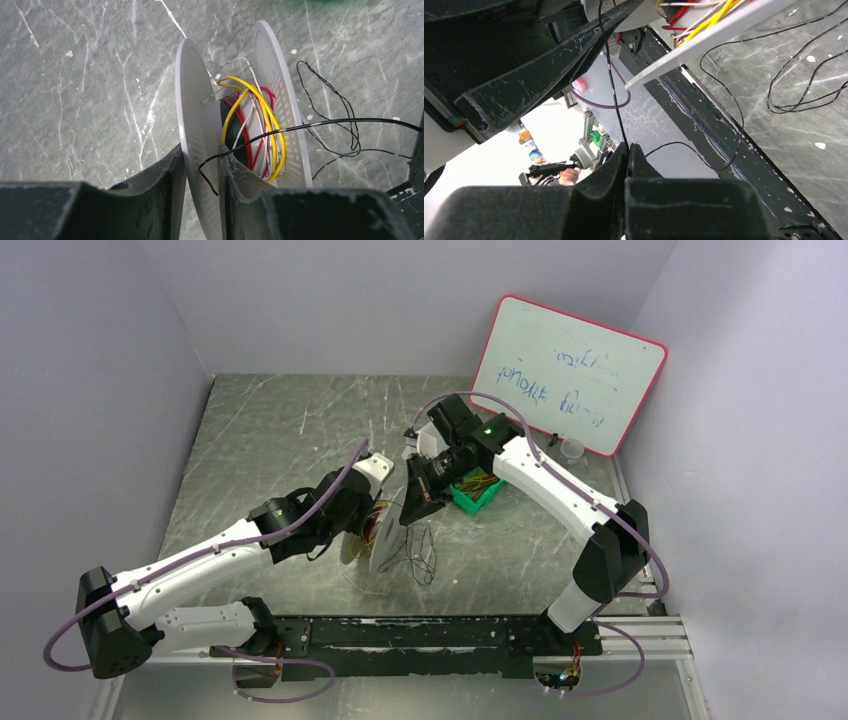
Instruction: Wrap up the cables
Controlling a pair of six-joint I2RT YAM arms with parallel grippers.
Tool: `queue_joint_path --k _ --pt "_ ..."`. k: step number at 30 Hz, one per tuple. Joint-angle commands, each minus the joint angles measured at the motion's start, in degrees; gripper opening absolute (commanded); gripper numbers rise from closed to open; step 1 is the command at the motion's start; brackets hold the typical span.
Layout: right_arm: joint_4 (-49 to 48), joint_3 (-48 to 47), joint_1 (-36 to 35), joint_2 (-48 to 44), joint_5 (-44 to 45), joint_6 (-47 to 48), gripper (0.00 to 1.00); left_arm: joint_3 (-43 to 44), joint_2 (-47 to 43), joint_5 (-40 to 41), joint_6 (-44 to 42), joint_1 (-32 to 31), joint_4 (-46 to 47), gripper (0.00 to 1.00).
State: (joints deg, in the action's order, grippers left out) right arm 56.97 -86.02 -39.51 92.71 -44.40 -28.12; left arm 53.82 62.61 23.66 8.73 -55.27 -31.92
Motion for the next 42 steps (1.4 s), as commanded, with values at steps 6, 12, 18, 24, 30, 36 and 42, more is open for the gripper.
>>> queue_joint_path --k 6,12,18,24,30,36,42 --pt "-1.7 1.3 -0.9 -1.4 -1.1 -1.4 0.0 -0.5 0.5 0.9 -0.7 0.2 0.8 0.19" --pt "-2.7 2.3 -1.3 -2.0 -1.1 -2.2 0.0 -0.2 0.6 1.1 -1.0 0.2 0.6 0.07" --pt "-2.0 1.8 -1.2 -2.1 0.9 -1.8 0.0 0.4 -0.4 0.5 -2.0 0.2 0.1 0.07" --pt "1.7 -1.7 -1.1 -1.6 9.1 1.0 0.0 1.9 -1.8 -0.1 -2.6 0.2 -2.4 0.07" --pt "6.3 -5.8 -0.4 -1.0 25.3 4.8 0.0 4.7 -1.5 -3.1 -2.7 0.2 -6.1 0.07" --pt "5.6 -4.1 -0.4 -1.7 36.8 6.9 0.0 6.0 -2.3 -5.2 -2.0 0.2 -8.4 0.07" --pt "1.1 0.7 -0.3 -3.9 47.1 10.0 0.0 7.0 -3.5 -5.8 -1.3 0.2 -9.5 0.07"
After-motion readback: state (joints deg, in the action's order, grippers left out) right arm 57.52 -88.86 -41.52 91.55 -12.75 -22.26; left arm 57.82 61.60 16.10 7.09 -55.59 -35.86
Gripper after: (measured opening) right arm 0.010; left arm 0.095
